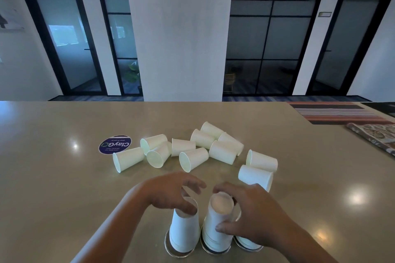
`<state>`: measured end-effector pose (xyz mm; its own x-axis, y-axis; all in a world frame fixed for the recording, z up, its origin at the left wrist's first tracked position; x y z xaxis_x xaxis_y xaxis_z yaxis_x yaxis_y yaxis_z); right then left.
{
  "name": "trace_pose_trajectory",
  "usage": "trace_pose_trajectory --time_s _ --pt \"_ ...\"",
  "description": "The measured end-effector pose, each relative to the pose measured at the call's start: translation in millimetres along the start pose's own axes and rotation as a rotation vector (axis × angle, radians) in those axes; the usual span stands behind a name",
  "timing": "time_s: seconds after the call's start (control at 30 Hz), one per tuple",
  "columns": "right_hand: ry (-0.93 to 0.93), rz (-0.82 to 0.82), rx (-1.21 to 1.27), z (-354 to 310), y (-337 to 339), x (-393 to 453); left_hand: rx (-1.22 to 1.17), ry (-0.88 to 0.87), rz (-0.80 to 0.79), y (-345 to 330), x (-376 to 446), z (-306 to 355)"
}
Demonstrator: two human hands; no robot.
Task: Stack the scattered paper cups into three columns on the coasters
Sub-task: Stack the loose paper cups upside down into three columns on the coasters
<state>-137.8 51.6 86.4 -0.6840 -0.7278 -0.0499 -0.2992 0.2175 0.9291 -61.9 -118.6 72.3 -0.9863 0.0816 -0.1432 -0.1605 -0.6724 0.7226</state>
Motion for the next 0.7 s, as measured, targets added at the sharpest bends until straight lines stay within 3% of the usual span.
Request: trace_pose_trajectory --time_s 0.27,0.53,0.6,0.7 --pt "0.012 -0.037 -0.09 -6.8 -9.4 2.9 -0.009 0.002 -0.041 -0.8 0.9 2.6" --pt "-0.057 -0.164 0.301 9.9 15.2 5.8 -0.021 -0.014 -0.058 5.9 21.0 18.3" --pt "-0.084 -0.136 0.41 20.6 30.6 14.8 0.016 -0.027 -0.04 9.0 31.6 25.8" --pt "-0.156 0.043 0.515 56.3 48.5 39.9 0.034 -0.069 0.079 15.2 54.8 39.4"
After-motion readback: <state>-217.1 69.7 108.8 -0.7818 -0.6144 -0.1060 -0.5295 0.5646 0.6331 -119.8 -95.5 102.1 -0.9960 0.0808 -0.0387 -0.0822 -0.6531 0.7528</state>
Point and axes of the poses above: each hand's wrist, its own x-axis towards the middle knuckle, its own y-axis out of the back of the hand, z = x × y, the point moved 7 cm from there along x, towards the middle knuckle, and after that the axes turned 15 degrees about -y, right-handed, at the moved point
